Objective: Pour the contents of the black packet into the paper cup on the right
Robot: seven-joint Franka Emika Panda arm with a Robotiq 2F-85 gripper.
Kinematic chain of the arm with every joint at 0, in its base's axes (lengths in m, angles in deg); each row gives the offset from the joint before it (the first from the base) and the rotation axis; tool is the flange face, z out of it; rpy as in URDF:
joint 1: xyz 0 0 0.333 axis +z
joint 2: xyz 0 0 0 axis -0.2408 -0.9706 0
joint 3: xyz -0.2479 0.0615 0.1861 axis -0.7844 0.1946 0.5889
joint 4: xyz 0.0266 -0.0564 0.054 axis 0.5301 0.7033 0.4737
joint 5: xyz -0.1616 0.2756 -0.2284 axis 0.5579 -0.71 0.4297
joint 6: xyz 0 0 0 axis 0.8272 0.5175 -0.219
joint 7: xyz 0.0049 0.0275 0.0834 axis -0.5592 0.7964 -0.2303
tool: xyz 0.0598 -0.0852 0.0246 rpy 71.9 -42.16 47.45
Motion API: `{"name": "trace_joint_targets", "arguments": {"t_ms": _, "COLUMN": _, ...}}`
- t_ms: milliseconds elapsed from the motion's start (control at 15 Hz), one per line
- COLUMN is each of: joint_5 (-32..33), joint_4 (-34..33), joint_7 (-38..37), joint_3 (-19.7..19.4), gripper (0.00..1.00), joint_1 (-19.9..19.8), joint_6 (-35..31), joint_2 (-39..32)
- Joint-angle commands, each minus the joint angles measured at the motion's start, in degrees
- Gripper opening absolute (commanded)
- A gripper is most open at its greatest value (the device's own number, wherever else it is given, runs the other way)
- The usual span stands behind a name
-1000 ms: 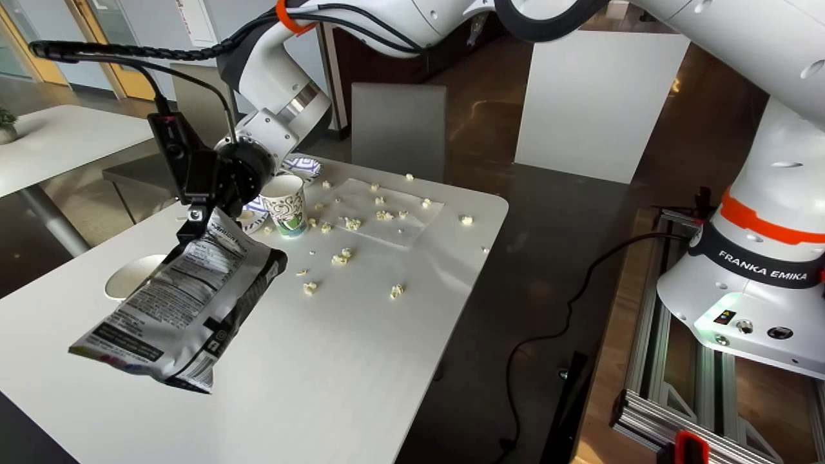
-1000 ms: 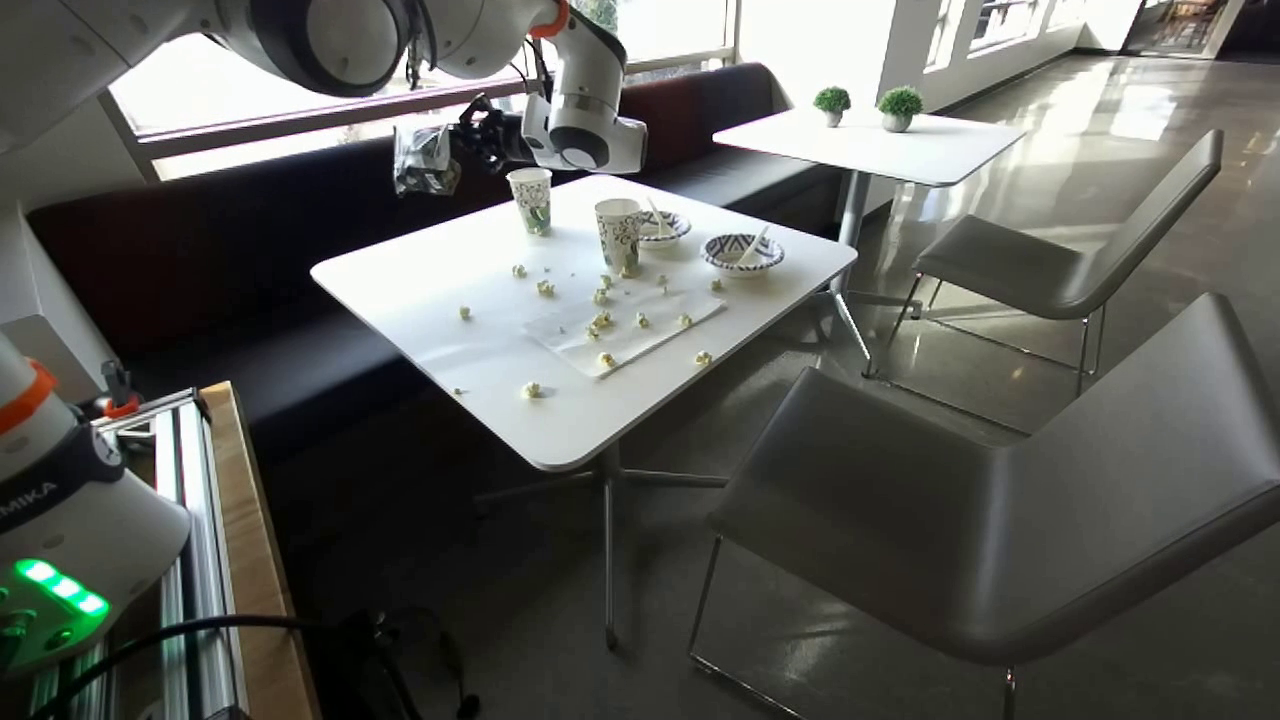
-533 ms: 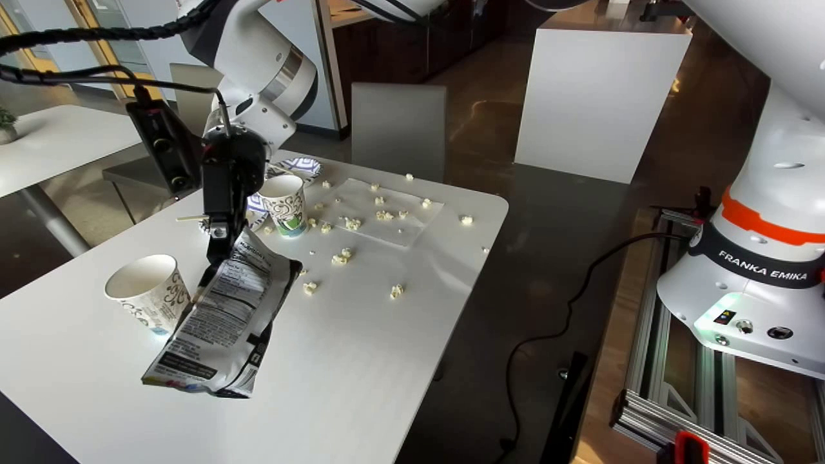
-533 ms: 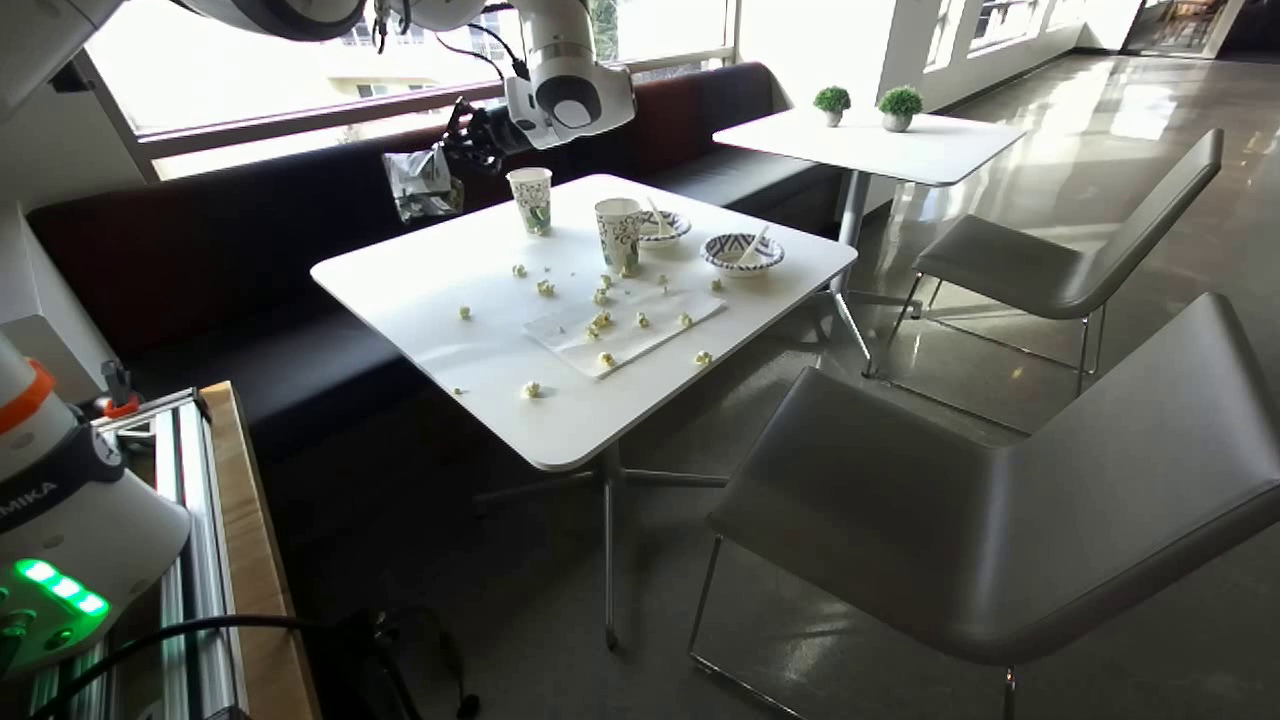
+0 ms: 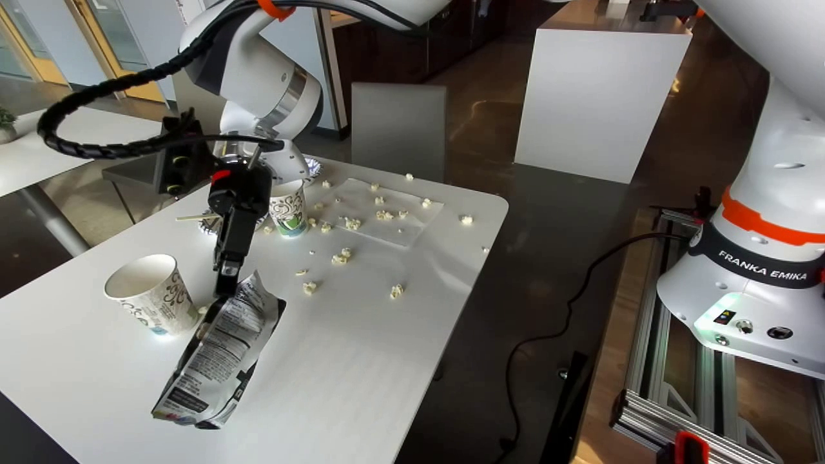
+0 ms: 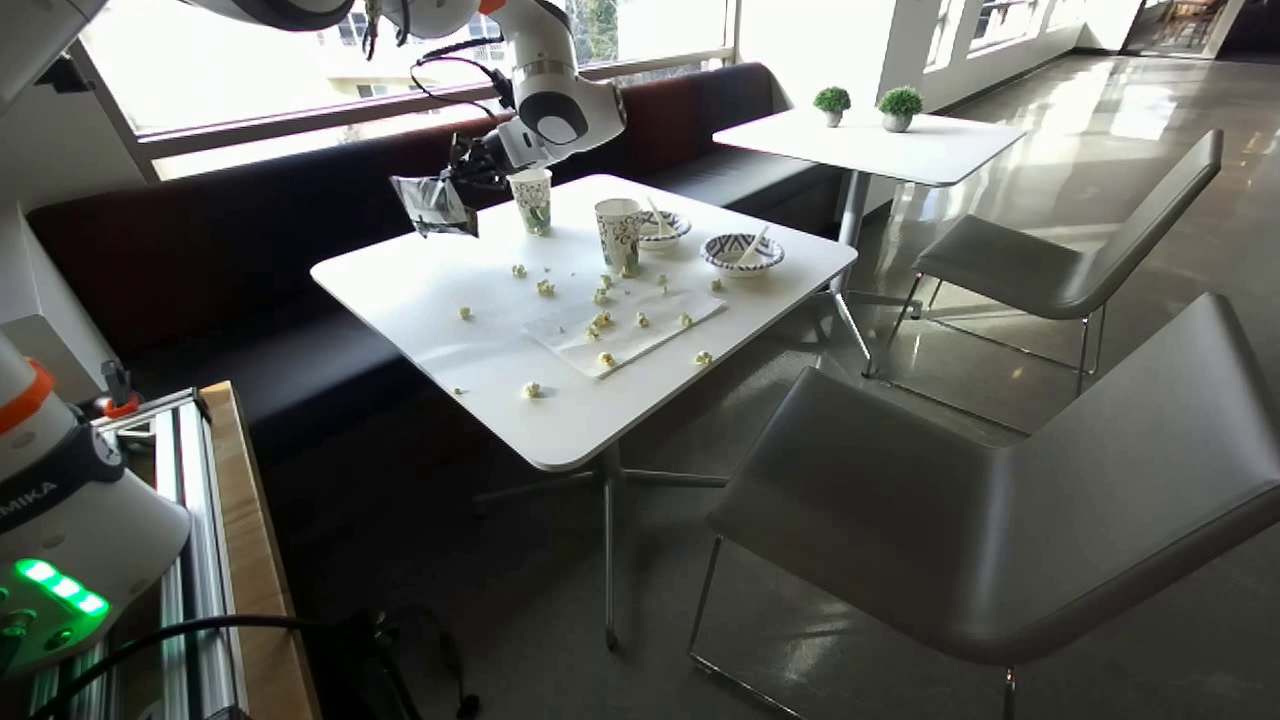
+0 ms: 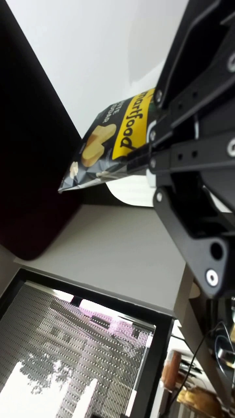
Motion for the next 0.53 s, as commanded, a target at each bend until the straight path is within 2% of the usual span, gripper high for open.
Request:
{"name": "trace_joint_targets", "arguments": {"t_ms": 0, "joint_5": 1.05, "joint_4": 6.13, "joint_7": 10.69, "joint_3": 0.17, "gripper": 0.00, "joint_1": -0.42, "joint_6": -3.53, "joint_2": 3.08}}
{"name": "trace_joint_targets", "arguments": {"t_ms": 267, "joint_5": 1.33, "joint_4": 8.36, "joint_7": 16.29, "joint_3": -0.17, "gripper": 0.02, "joint_1": -0.93, "joint_6": -2.36, "joint_2": 4.04}}
{"name": "trace_joint_targets", "arguments": {"t_ms": 333, "joint_5": 1.77, "joint_4": 8.59, "joint_7": 16.80, "joint_3": -0.39, "gripper": 0.27, "joint_1": -0.93, "joint_6": -1.72, "joint_2": 4.28}}
{"name": "trace_joint_targets", "arguments": {"t_ms": 467, "joint_5": 1.54, "joint_4": 9.43, "joint_7": 16.05, "joint_3": -0.41, "gripper": 0.31, "joint_1": -1.65, "joint_6": 0.60, "joint_2": 5.03}}
